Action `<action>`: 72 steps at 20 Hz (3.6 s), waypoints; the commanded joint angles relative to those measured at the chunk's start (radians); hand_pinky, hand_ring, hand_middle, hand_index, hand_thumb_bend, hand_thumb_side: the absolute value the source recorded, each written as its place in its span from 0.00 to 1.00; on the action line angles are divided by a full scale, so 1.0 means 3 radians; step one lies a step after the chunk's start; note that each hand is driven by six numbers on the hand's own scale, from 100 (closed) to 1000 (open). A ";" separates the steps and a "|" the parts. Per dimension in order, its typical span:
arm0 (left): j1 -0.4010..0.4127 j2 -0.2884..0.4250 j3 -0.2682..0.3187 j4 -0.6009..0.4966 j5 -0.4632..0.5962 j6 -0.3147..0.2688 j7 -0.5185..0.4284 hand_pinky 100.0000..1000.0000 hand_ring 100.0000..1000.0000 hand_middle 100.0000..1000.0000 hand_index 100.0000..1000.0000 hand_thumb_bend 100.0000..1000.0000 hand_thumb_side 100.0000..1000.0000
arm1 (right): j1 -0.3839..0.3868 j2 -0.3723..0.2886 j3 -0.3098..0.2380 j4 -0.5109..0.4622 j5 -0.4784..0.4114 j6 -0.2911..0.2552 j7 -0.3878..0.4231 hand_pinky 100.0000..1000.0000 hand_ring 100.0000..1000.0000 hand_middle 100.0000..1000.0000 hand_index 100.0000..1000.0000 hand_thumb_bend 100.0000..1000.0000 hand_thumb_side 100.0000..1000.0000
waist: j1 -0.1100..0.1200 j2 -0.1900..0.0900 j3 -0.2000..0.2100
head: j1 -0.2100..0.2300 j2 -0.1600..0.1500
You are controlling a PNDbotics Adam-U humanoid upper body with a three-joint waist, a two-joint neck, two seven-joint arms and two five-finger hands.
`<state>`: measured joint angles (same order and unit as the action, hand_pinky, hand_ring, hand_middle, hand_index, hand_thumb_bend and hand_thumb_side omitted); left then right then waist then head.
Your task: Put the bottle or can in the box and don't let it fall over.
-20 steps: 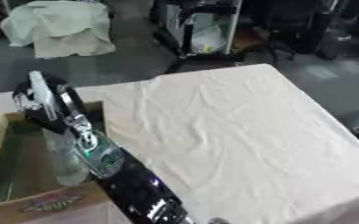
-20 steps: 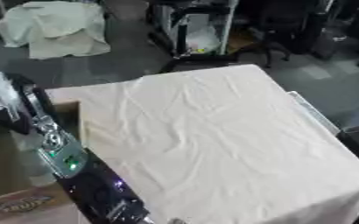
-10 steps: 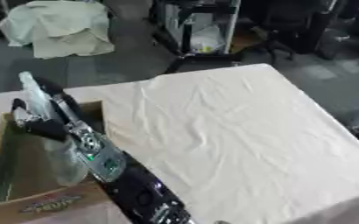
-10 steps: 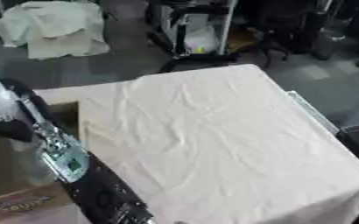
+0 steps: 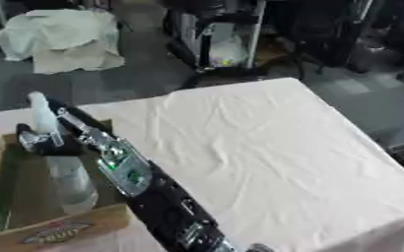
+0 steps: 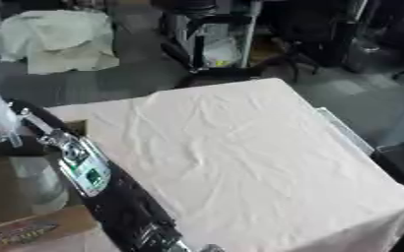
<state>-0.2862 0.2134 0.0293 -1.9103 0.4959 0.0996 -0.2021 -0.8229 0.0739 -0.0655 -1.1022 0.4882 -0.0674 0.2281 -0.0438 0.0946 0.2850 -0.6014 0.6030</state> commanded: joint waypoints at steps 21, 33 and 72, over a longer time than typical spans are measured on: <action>0.0058 0.0137 0.0039 -0.0019 -0.0104 -0.0058 -0.0041 1.00 1.00 1.00 0.76 0.04 0.73 | 0.0205 -0.0194 -0.0013 -0.0315 -0.0292 0.0130 0.0441 0.99 1.00 1.00 1.00 0.00 0.41 | 0.0029 -0.0057 -0.0104 | 0.0016 -0.0023; 0.0057 0.0132 0.0042 -0.0018 -0.0111 -0.0060 -0.0065 1.00 1.00 1.00 0.76 0.04 0.73 | 0.0221 -0.0170 -0.0018 -0.0322 -0.0453 -0.0018 0.0862 1.00 1.00 1.00 1.00 0.00 0.41 | 0.0026 -0.0057 -0.0103 | -0.0078 -0.0080; 0.0176 0.0211 0.0082 0.0007 -0.0194 -0.0108 -0.0057 1.00 1.00 1.00 0.76 0.03 0.74 | 0.0596 -0.0909 -0.0436 -0.0475 -0.1022 -0.0134 0.0680 0.98 1.00 1.00 1.00 0.00 0.41 | 0.0015 -0.0121 -0.0258 | 0.0636 0.0217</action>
<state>-0.2275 0.2554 0.0440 -1.8984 0.4405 0.0715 -0.2206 -0.6301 -0.1653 -0.1816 -1.2132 0.1991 -0.1132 0.4537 -0.0449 0.0768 0.2083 -0.4438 0.6532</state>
